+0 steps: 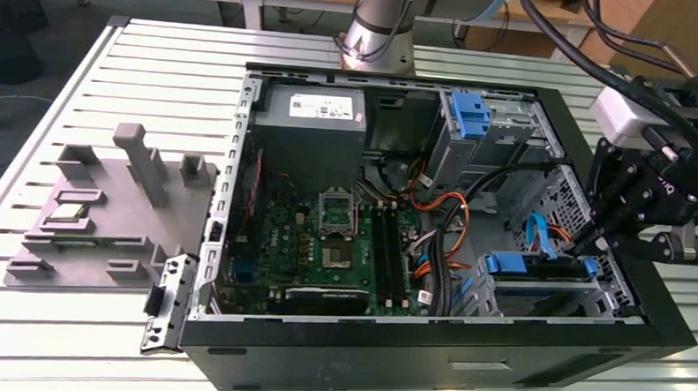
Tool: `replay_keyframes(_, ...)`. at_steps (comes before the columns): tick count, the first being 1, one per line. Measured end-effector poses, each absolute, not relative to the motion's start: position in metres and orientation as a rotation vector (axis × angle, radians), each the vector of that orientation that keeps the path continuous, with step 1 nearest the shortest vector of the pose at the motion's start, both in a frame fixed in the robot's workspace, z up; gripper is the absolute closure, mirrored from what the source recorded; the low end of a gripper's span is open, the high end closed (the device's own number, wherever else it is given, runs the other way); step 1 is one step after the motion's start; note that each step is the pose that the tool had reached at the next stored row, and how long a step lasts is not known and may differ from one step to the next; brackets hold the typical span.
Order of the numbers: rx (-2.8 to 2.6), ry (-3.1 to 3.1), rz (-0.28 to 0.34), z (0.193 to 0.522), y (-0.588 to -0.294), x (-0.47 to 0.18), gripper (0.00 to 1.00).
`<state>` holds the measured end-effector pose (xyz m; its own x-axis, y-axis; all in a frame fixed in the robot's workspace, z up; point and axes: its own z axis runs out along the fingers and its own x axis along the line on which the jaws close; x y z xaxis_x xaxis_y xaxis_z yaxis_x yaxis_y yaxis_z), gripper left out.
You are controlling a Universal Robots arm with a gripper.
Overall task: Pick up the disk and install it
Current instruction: 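Insert the second disk wire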
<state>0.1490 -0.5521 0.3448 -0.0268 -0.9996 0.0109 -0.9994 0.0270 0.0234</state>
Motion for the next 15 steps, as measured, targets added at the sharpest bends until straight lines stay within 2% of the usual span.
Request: replay_keyframes(15,2.193,-2.217,-0.013,0.3394,-0.5551,0.1464,0.84)
